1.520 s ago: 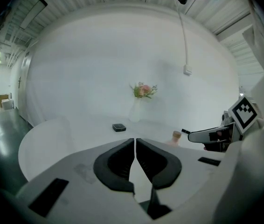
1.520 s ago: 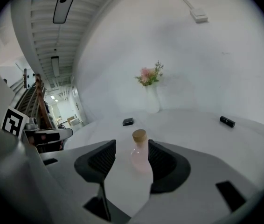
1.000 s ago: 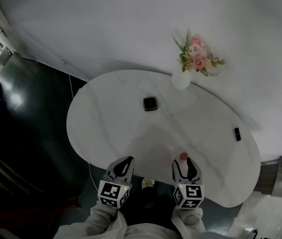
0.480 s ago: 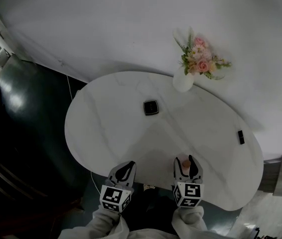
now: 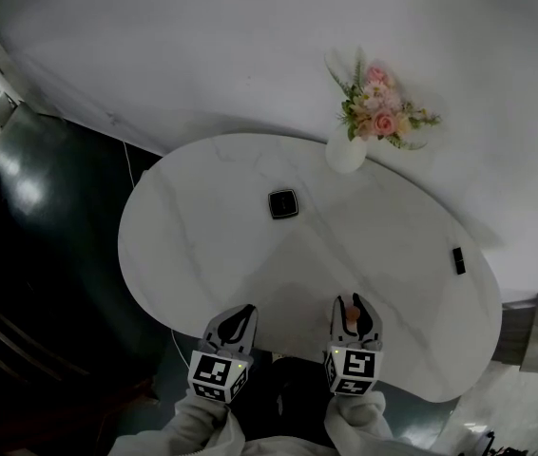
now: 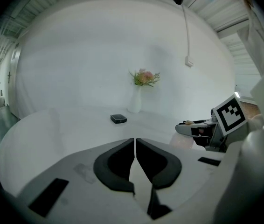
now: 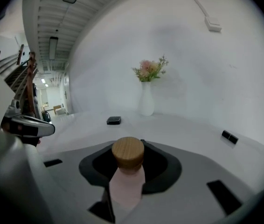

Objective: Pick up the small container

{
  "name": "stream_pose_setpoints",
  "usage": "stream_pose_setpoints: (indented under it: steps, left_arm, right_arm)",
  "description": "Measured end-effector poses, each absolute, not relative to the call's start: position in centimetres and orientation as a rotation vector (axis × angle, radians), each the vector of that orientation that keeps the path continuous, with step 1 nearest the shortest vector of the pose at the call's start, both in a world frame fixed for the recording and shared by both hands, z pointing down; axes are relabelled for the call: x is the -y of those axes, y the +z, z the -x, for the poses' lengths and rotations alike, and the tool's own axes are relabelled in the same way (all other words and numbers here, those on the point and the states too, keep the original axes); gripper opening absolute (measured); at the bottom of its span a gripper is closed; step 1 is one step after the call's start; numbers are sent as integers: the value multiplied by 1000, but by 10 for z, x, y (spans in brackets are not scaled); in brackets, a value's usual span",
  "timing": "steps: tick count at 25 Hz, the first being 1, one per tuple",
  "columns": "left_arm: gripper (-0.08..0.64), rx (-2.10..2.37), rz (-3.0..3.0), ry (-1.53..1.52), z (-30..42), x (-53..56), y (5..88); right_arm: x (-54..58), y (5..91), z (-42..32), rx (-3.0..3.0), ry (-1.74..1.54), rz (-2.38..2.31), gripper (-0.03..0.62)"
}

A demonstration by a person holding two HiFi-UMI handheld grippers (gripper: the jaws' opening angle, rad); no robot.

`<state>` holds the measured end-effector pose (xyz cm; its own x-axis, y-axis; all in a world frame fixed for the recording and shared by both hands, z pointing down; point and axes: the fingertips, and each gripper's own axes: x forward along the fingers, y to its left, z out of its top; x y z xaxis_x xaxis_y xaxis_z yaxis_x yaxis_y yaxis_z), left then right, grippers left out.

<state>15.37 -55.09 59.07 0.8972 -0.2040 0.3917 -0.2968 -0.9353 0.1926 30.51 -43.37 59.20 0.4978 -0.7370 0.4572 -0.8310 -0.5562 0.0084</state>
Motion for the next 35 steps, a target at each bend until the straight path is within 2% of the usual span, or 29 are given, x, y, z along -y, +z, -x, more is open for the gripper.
stream_pose_setpoints:
  steps: [2, 35]
  left_arm:
    - [23, 374, -2819, 541, -155, 549, 589]
    - [23, 514, -2844, 449, -181, 518, 544]
  right_arm:
    - [434, 591, -304, 1331, 586, -2500, 161]
    - [413, 554, -333, 1512, 640, -2407, 160]
